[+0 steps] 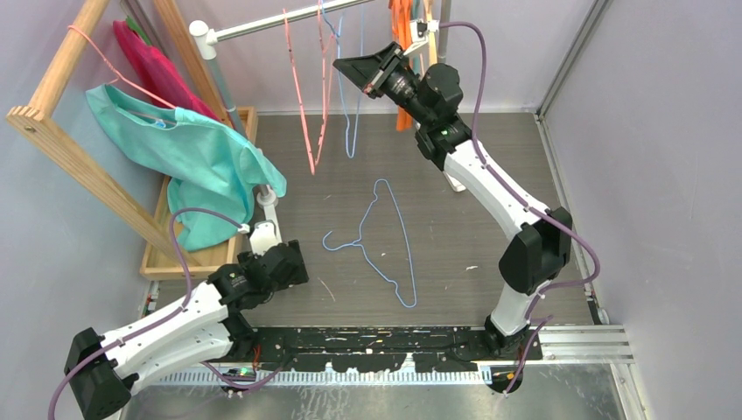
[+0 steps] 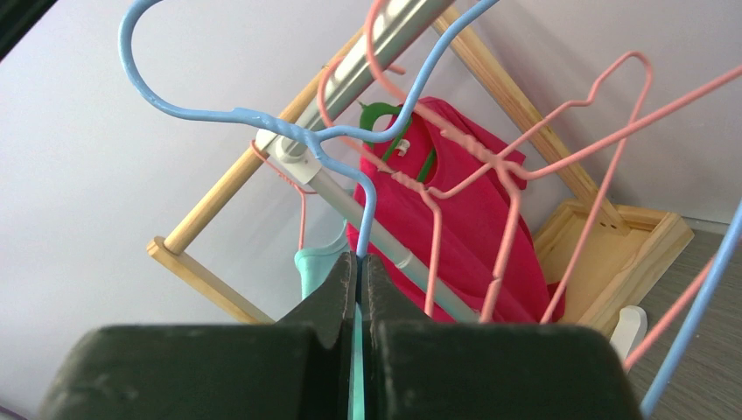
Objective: Organize the hangers
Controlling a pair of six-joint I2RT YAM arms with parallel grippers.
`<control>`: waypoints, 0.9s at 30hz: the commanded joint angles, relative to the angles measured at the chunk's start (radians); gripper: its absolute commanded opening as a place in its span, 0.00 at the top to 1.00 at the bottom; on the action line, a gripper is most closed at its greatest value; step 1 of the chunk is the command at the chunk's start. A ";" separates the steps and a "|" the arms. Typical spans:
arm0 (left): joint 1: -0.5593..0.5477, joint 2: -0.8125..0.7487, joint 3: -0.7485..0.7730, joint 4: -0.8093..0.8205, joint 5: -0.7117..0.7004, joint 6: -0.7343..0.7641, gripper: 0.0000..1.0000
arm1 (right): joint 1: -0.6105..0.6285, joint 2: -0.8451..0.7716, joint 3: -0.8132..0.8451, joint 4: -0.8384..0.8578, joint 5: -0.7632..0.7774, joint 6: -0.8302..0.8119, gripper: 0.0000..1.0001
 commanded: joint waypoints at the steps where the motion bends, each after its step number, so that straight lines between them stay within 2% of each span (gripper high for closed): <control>1: 0.010 -0.013 0.030 0.006 -0.037 0.009 0.02 | -0.020 0.045 0.076 0.055 -0.001 0.055 0.99; 9: 0.014 -0.034 0.030 -0.020 -0.045 0.009 0.02 | -0.030 0.141 0.180 0.014 -0.010 0.059 0.99; 20: 0.019 -0.046 0.021 -0.016 -0.039 0.005 0.02 | -0.013 0.097 0.067 -0.009 -0.002 0.031 0.99; 21: 0.019 -0.044 0.020 -0.016 -0.037 0.003 0.02 | -0.012 0.087 0.052 -0.005 -0.002 0.028 0.96; 27: 0.020 -0.026 0.023 -0.001 -0.029 0.004 0.02 | -0.011 -0.020 -0.033 0.001 0.022 -0.034 0.65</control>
